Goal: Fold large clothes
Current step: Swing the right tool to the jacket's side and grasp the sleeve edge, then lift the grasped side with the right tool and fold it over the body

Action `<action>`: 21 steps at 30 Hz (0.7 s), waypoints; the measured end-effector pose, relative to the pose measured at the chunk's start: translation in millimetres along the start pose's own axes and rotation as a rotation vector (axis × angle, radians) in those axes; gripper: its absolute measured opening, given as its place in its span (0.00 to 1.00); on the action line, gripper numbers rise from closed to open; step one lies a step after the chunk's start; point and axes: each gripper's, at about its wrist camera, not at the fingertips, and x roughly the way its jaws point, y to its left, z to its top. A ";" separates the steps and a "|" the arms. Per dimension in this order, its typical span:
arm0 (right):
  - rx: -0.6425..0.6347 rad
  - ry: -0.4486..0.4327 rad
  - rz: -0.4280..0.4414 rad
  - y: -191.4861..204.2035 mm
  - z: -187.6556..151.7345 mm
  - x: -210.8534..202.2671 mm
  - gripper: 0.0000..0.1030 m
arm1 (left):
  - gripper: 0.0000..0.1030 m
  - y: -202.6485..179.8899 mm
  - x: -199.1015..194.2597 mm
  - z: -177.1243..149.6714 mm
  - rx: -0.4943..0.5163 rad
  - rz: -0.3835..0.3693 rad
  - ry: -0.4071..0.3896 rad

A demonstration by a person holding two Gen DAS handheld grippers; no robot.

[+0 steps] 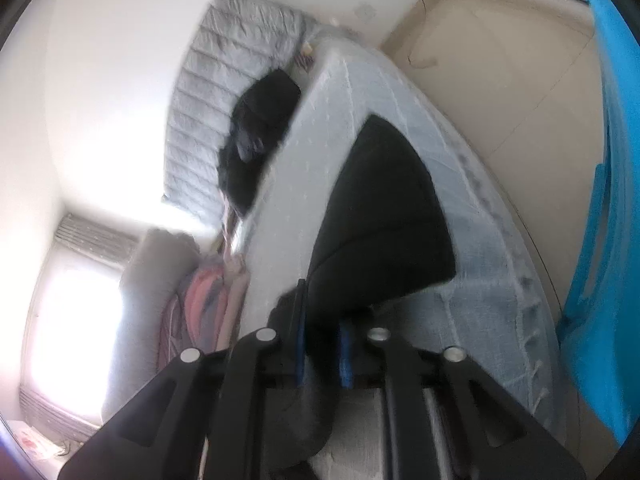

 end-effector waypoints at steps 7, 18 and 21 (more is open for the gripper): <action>-0.071 -0.030 0.001 10.9 9.1 -3.0 0.13 | 0.93 45.3 -11.5 11.2 -0.100 0.060 -0.035; -0.729 0.095 0.238 230.6 -122.2 14.2 0.12 | 0.93 54.2 -23.6 10.6 -0.118 0.040 -0.062; -0.943 0.244 0.290 284.0 -213.2 42.2 0.12 | 0.93 59.1 -28.3 10.9 -0.127 0.032 -0.069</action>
